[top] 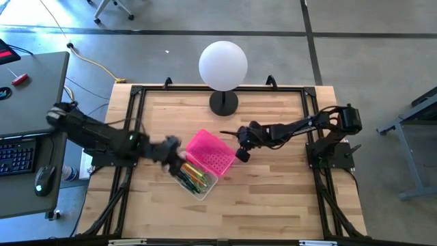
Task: Pick & place school supplies into a supply box
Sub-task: Close the pink supply box
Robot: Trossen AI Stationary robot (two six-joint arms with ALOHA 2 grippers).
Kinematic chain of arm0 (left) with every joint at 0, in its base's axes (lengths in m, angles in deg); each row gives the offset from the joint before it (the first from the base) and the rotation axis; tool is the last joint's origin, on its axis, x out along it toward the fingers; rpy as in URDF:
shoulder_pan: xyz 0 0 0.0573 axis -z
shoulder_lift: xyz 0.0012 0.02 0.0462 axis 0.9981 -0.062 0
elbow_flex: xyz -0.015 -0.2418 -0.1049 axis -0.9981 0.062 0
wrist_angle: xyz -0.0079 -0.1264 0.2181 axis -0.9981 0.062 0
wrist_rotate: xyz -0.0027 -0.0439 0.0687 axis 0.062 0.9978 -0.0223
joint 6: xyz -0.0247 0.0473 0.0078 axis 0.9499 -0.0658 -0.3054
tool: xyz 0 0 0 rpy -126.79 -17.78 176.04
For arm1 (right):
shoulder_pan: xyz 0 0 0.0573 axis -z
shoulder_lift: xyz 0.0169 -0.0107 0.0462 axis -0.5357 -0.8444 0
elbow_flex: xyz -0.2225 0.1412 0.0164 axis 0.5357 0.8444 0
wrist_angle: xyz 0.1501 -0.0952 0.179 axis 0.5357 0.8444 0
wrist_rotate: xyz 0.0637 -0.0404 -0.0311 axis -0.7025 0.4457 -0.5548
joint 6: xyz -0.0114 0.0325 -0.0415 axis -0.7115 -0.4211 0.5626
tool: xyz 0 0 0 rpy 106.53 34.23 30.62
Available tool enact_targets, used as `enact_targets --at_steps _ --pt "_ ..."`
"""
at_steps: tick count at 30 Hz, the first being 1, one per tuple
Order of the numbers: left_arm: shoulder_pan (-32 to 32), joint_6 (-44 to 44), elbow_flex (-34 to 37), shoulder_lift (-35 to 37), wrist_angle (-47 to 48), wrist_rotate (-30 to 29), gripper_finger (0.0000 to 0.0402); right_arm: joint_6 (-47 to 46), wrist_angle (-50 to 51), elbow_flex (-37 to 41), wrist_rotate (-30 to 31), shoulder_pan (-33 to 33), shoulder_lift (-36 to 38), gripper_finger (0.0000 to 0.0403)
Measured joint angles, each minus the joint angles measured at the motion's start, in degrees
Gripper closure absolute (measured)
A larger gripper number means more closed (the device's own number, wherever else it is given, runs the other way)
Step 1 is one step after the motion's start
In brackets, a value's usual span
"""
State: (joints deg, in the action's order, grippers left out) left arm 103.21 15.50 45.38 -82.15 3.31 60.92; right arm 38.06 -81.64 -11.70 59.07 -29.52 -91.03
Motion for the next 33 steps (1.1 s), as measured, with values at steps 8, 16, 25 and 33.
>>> enact_targets --at_steps 8,16,25,33 --pt "24.7 28.7 0.0 -8.3 0.1 -9.5 0.0392 -1.5 -0.9 0.0 -8.6 3.3 -0.3 0.0403" --pt "32.1 48.3 0.0 -22.2 0.2 -9.7 0.0392 -1.5 -2.7 0.0 -9.0 4.9 -0.7 0.0403" --pt "26.4 48.0 -0.1 -28.6 -2.0 -10.9 0.0392 -2.0 -9.6 -0.2 -17.5 5.5 -7.5 0.0403" --pt "20.0 40.1 0.1 -28.6 -3.2 -11.7 0.0391 -1.4 -12.9 0.1 -26.6 5.1 -7.4 0.0403"
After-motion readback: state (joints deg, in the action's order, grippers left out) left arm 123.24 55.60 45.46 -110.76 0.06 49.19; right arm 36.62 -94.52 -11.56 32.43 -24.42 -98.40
